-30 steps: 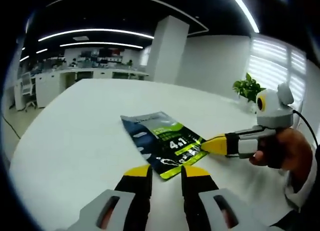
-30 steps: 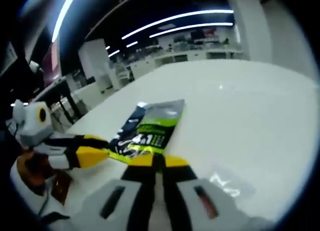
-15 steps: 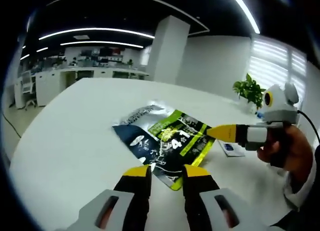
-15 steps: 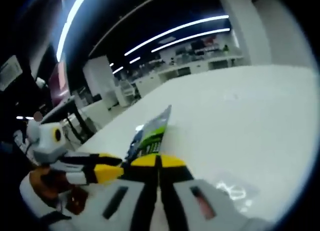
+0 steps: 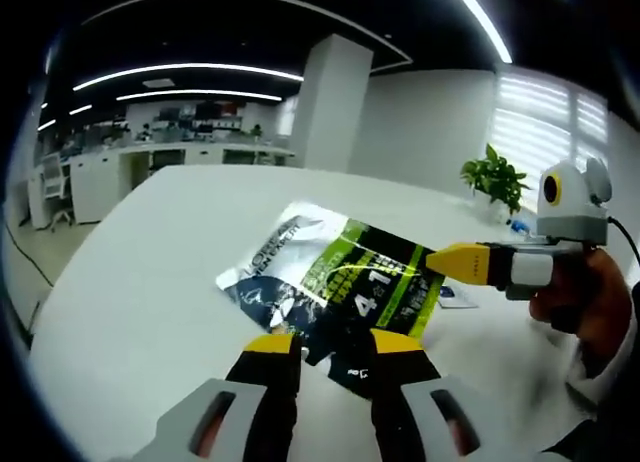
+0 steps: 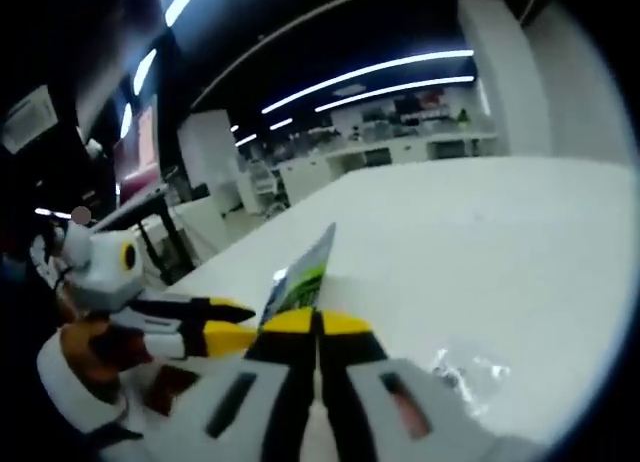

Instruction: Arrange the skincare products in the storage area until every visible bottle or jar stands upright without overlapping.

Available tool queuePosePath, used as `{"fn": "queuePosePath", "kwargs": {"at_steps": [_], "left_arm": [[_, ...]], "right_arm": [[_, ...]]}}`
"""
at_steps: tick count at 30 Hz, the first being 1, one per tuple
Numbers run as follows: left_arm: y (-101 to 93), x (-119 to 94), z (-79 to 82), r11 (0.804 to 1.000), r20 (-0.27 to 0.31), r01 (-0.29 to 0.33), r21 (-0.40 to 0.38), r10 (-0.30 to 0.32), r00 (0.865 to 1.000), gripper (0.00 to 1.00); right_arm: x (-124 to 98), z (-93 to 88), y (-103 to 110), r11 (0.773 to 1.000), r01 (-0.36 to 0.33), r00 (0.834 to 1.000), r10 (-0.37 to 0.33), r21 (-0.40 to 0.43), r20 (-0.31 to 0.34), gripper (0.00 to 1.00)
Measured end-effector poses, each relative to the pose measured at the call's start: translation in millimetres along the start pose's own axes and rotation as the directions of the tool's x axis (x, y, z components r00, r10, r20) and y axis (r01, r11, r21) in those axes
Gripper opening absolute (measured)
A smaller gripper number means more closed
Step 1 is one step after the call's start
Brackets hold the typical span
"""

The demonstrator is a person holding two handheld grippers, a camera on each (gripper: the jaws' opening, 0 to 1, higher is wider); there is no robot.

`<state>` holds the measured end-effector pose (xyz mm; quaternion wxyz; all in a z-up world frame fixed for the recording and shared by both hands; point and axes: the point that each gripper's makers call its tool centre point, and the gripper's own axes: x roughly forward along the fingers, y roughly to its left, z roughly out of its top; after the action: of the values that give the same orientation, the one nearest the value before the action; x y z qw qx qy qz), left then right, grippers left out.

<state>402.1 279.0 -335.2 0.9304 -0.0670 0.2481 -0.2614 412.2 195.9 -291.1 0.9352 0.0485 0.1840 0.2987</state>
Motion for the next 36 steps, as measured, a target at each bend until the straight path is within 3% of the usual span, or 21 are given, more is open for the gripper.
{"fn": "queuePosePath", "kwargs": {"at_steps": [9, 12, 18, 22, 28, 32, 36], "left_arm": [[8.7, -19, 6.9, 0.999, 0.046, -0.031, 0.024, 0.029, 0.999, 0.33], [3.3, -25, 17.5, 0.999, 0.097, -0.002, 0.046, -0.003, 0.995, 0.43], [-1.8, -39, 28.7, 0.998, 0.163, 0.057, 0.002, -0.056, 0.985, 0.49], [-3.2, -41, 28.7, 0.996, 0.178, 0.082, -0.019, -0.077, 0.981, 0.49], [-8.7, -39, 24.1, 0.991, 0.174, 0.124, -0.058, -0.113, 0.978, 0.49], [-13.5, -36, 18.5, 0.988, 0.157, 0.143, -0.065, -0.132, 0.979, 0.49], [-22.3, -35, 20.8, 0.981, 0.169, 0.181, -0.071, -0.167, 0.971, 0.50]], "right_arm": [[-24, 8.6, 16, 0.998, -0.011, 0.999, 0.014, -0.069, 0.041, 0.00], [-31, 15.2, 25, 0.993, -0.027, 0.997, 0.036, -0.116, 0.070, 0.00], [-42, 22.4, 36, 0.988, -0.052, 0.994, 0.065, -0.147, 0.085, 0.00], [-50, 30.1, 44, 0.982, -0.067, 0.991, 0.085, -0.176, 0.099, 0.00], [-61, 45.3, 50, 0.987, -0.116, 0.982, 0.131, -0.113, 0.134, 0.00], [-68, 53.4, 52, 0.985, -0.126, 0.979, 0.143, -0.120, 0.145, 0.00], [-78, 65.9, 61, 0.980, -0.148, 0.971, 0.170, -0.135, 0.166, 0.00]]}}
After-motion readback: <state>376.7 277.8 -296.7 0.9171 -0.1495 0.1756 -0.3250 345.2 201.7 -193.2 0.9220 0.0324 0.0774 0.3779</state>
